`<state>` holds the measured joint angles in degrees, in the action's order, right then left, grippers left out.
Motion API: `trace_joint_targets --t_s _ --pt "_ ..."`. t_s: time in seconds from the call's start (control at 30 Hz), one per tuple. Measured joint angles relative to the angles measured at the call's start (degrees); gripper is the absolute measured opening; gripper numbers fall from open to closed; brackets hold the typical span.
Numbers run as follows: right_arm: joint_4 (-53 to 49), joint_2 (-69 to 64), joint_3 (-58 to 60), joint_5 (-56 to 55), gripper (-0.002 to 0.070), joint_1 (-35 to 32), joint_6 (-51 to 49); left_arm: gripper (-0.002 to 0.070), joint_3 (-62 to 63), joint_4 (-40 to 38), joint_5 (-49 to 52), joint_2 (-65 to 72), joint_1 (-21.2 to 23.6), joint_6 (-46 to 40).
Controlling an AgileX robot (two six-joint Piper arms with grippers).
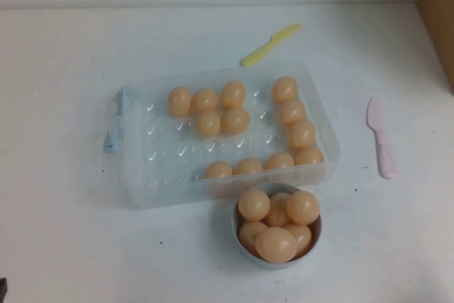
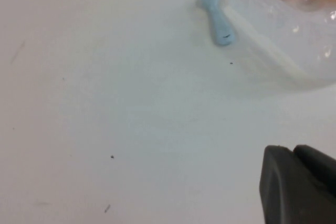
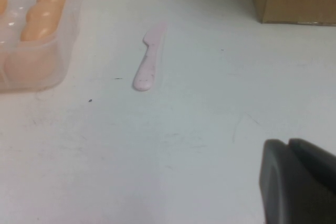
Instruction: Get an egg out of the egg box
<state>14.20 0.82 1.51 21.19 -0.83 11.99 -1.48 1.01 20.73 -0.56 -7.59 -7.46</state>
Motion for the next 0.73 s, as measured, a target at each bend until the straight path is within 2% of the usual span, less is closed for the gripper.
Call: trace_joint_targets --t_s 0.17,0.37,0.73 --pt "0.0 0.0 0.0 0.0 -0.0017 0.0 0.0 -0.0002 0.0 -4.2 0.4 0.0 3.1 -0.2" --pt "0.0 0.0 0.0 0.0 -0.0017 0.0 0.0 -0.0003 0.0 -4.5 0.4 0.0 8.0 -0.3" --pt "0.0 0.0 0.0 0.0 -0.0017 0.0 0.0 -0.0003 0.0 -4.2 0.4 0.0 8.8 -0.3"
